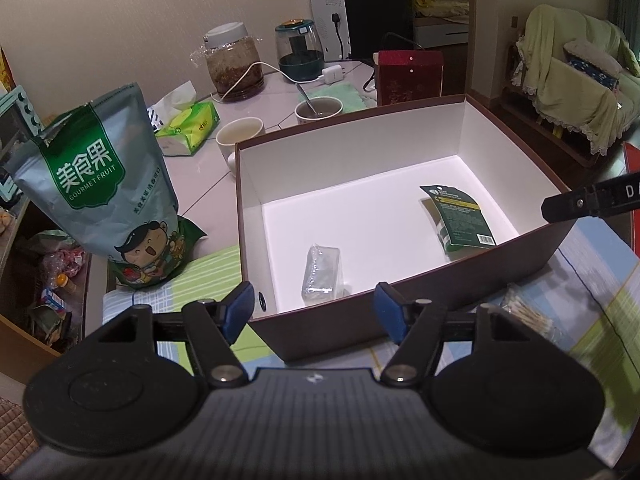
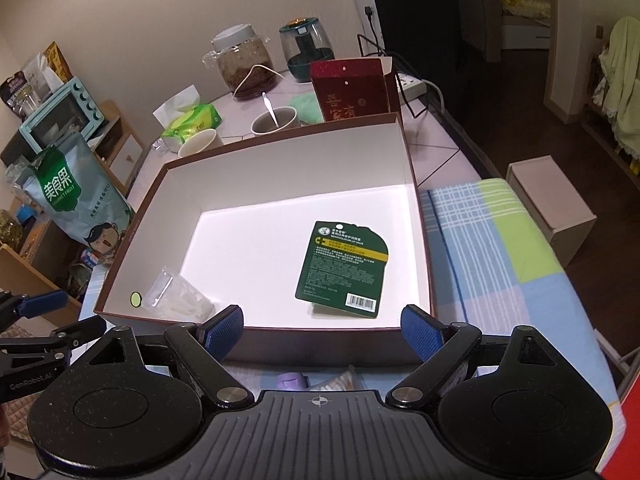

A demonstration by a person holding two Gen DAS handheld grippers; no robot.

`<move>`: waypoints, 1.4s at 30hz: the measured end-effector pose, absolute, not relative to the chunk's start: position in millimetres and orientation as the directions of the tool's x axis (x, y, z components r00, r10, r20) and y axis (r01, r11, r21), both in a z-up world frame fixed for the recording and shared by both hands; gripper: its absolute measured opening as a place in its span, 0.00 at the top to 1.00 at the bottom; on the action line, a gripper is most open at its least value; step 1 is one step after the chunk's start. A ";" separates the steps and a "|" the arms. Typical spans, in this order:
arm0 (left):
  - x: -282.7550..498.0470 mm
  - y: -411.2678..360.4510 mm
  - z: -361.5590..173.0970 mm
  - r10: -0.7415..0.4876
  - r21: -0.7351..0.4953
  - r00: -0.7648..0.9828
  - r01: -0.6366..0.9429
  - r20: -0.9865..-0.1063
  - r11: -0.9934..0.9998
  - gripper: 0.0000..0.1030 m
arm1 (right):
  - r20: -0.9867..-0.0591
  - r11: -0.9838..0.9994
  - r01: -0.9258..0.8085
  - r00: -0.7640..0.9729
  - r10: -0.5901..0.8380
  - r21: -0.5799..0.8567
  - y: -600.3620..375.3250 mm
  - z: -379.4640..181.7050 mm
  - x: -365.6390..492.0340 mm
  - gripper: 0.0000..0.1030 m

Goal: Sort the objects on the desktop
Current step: 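Lift both open grippers out of the box and back over the tablecloth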

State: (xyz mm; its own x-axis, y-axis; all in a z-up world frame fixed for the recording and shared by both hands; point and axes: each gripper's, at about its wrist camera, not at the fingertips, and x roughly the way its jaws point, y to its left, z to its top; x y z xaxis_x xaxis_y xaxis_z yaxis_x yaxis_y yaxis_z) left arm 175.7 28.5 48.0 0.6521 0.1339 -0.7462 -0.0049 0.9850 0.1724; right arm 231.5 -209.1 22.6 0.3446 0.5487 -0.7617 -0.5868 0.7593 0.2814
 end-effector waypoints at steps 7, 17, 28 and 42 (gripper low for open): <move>170.8 22.6 53.6 0.147 0.191 0.659 -0.005 -0.737 0.982 0.38 | -0.754 0.756 -0.593 0.352 0.555 0.279 -212.2 27.9 226.4 0.14; 168.2 16.5 60.8 0.155 0.211 0.675 0.001 -0.722 0.978 0.38 | -0.743 0.753 -0.595 0.362 0.562 0.280 -217.4 32.3 222.1 0.14; 162.6 11.8 65.1 0.159 0.222 0.684 0.004 -0.712 0.975 0.38 | -0.716 0.741 -0.608 0.378 0.587 0.286 -223.0 40.0 215.4 0.14; 131.8 14.9 65.6 0.173 0.222 0.683 -0.017 -0.710 0.975 0.35 | -0.661 0.714 -0.635 0.404 0.632 0.295 -244.5 48.4 198.0 0.14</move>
